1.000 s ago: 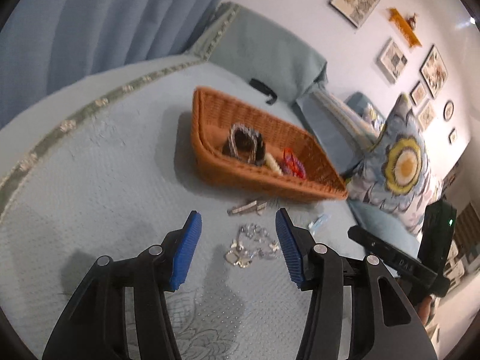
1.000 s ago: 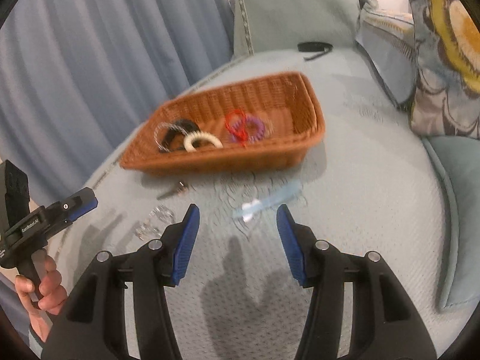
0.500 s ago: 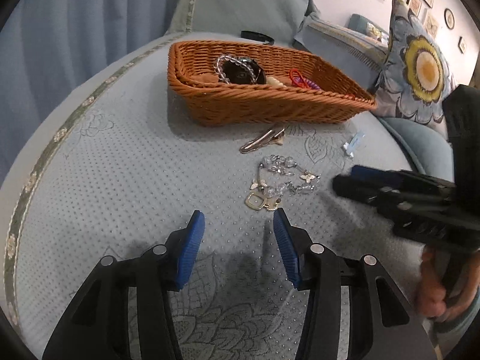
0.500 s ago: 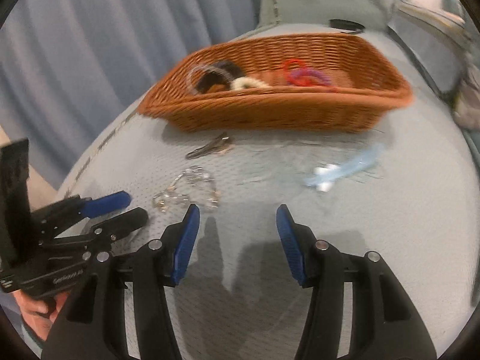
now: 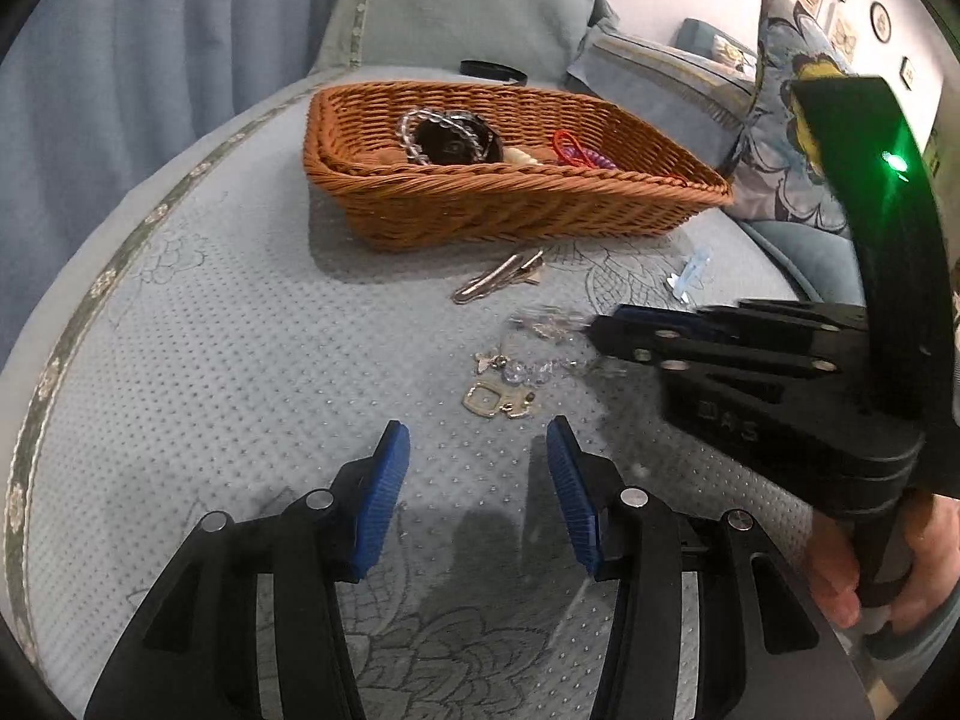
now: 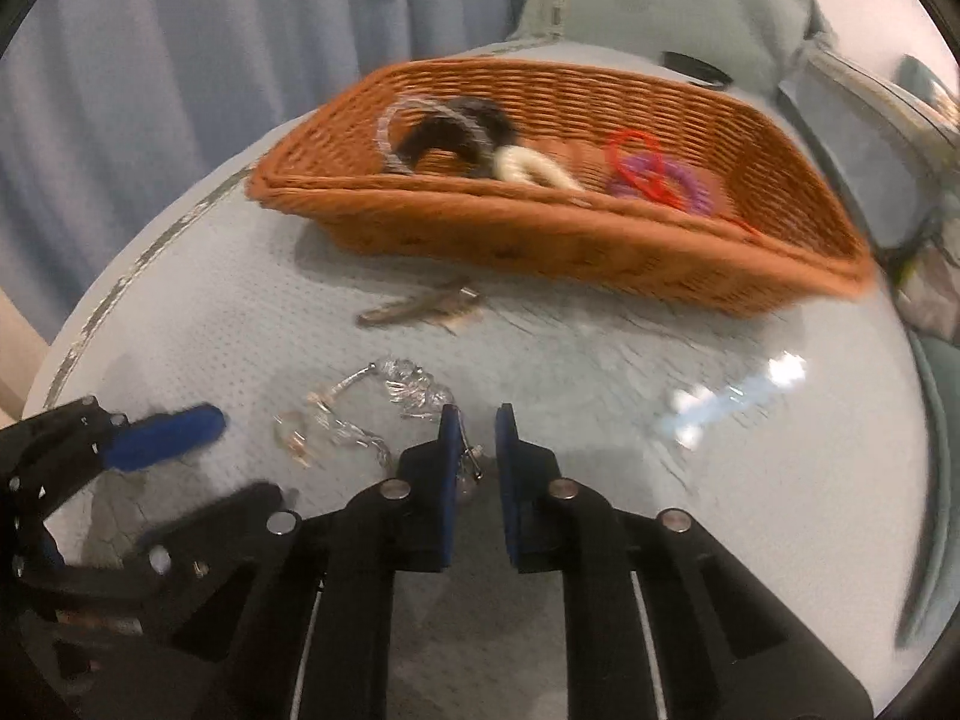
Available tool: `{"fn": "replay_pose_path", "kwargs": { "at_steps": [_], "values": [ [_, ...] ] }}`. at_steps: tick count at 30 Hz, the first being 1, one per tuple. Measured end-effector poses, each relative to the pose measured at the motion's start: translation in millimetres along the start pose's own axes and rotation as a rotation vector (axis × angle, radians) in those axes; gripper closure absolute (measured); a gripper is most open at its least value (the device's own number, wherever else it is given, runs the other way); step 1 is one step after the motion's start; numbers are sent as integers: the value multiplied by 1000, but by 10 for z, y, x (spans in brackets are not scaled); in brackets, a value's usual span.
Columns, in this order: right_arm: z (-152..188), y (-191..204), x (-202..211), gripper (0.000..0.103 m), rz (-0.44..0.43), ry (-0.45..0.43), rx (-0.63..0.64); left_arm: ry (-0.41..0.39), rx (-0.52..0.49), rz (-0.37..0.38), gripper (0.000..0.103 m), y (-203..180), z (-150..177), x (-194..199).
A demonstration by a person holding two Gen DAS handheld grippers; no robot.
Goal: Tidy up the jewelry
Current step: 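Withdraw both tools from the basket toward the silver chains on the bed, then grasp the silver chain bracelet with the right tool while the left grasps a silver ring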
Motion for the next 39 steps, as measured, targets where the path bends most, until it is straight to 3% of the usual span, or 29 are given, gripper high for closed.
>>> {"fn": "replay_pose_path", "kwargs": {
  "at_steps": [4, 8, 10, 11, 12, 14, 20, 22, 24, 25, 27, 29, 30, 39],
  "values": [
    [190, -255, 106, 93, 6, -6, -75, -10, -22, -25, 57, -85, -30, -57],
    [323, -364, 221, 92, -94, -30, -96, -18, -34, -70, 61, -121, -67, -114],
    [348, -387, 239, 86, -142, -42, -93, -22, -37, -85, 66, -133, -84, -125],
    [356, -395, 251, 71, -167, -48, -90, -22, -35, -86, 67, -122, -89, -128],
    [345, -414, 248, 49, -171, -50, -90, -23, -28, -79, 68, -104, -92, -125],
    [343, -420, 280, 42, -170, -70, -87, -24, -15, -65, 70, -63, -97, -118],
    [224, -193, 140, 42, -106, -33, 0, -21, -19, -36, 71, -8, -53, -82],
    [175, -84, 46, 45, -22, -20, 38, -21, -11, -29, 73, 7, -54, -82],
    [142, -1, 29, 68, 8, -27, 73, -27, 0, -45, 83, 31, -55, -83],
    [138, 18, 27, 70, 8, -28, 80, -31, 4, -43, 85, 37, -57, -84],
    [151, 56, 42, 86, 10, -37, 97, -36, 7, -34, 86, 46, -60, -74],
    [182, 59, 66, 86, 4, -46, 101, -42, 3, -22, 87, 40, -57, -57],
    [199, 51, 80, 87, -2, -48, 98, -47, 2, -10, 95, 36, -53, -42],
    [322, -159, 250, 87, -123, -102, 24, -83, 3, 38, 95, 59, -43, 74]
  ]
}}
Point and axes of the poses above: each gripper's, at about its wrist camera, not at the fingertips, and x roughly against the way its jaws point, y to its left, z to its underside, the point moved 3 cm from there along -x, roughly the way its jaws point, and after that the axes turned 11 degrees about y, right-handed, at the moved point
